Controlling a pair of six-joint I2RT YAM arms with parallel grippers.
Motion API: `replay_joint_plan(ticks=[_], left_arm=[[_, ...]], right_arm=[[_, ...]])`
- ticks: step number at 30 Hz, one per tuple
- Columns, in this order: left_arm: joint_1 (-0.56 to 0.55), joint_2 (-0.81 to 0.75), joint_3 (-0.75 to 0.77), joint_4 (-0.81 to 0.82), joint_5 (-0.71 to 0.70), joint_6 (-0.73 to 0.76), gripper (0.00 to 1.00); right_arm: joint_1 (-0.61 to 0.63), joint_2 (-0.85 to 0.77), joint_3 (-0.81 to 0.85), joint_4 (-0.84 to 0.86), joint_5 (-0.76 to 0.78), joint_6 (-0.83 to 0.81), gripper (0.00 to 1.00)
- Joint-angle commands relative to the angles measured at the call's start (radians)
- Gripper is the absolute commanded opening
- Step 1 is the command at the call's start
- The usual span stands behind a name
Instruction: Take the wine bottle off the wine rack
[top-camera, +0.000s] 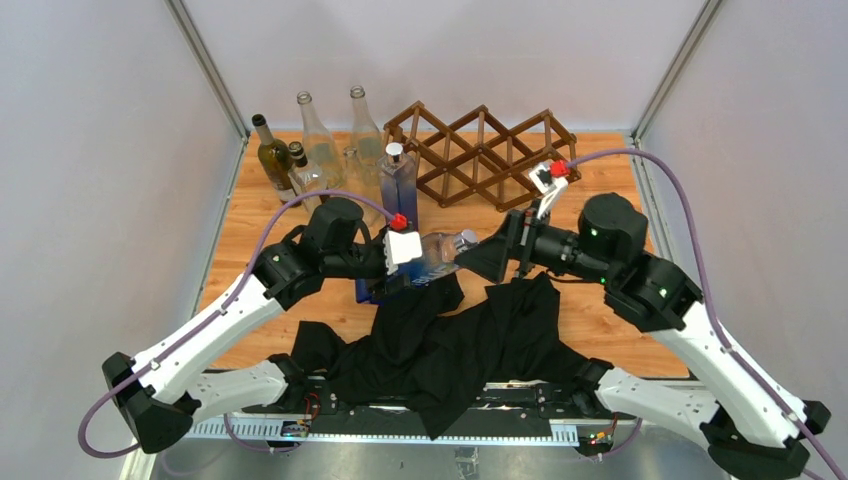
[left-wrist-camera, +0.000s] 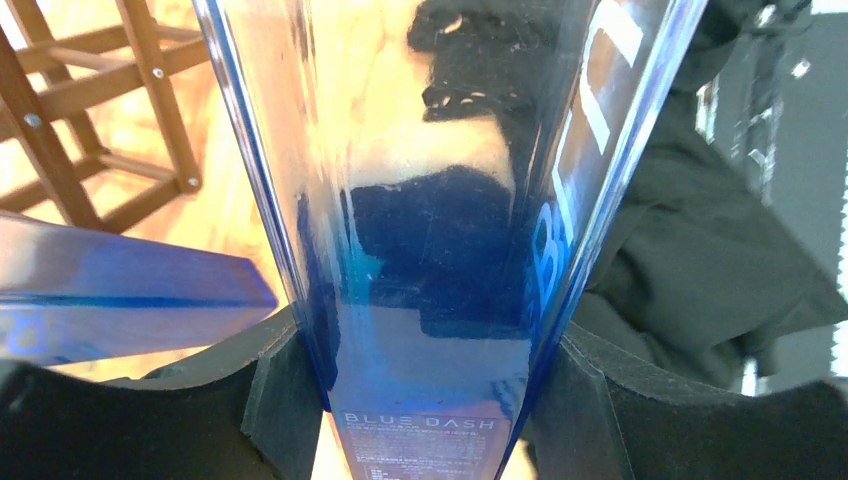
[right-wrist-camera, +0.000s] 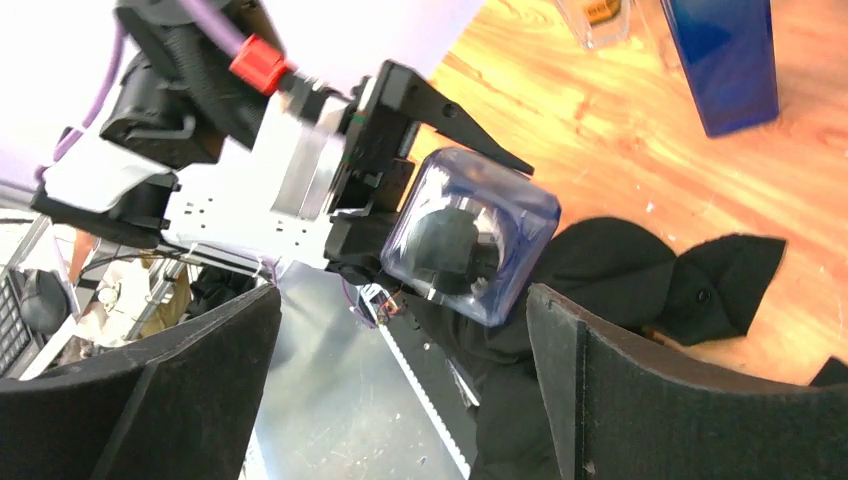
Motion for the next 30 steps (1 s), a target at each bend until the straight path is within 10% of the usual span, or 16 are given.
replay_joint_plan(ticks=[1,16,19,20,23,30], left_arm=[[0.026,-0.034,0.098,0.154,0.166,-0.204,0.0],[0.038,0.009,0.193,0.085,0.419,-0.361,0.0],[0.04,0.022,0.203,0.039,0.422,-0.339,0.02],[0.04,0.024,0.205,0.027,0.411,-0.331,0.12],[0.059,0.03,0.212,-0.011,0.327,-0.347,0.95],[0.333,0.042,0.179,-0.005,0.261,-0.369,1.0]], right_arm=[[-0.002,-0.062,-0.095,0.157,0.044,-0.096,0.96],[0.02,0.06,-0.108,0.432,-0.205,-0.236,0.98],[0.021,0.088,-0.097,0.44,-0.219,-0.252,0.73],[0.021,0.095,-0.091,0.443,-0.219,-0.259,0.55],[0.022,0.111,-0.055,0.384,-0.139,-0.305,0.02],[0.015,0.154,0.003,0.29,0.195,-0.499,0.0]])
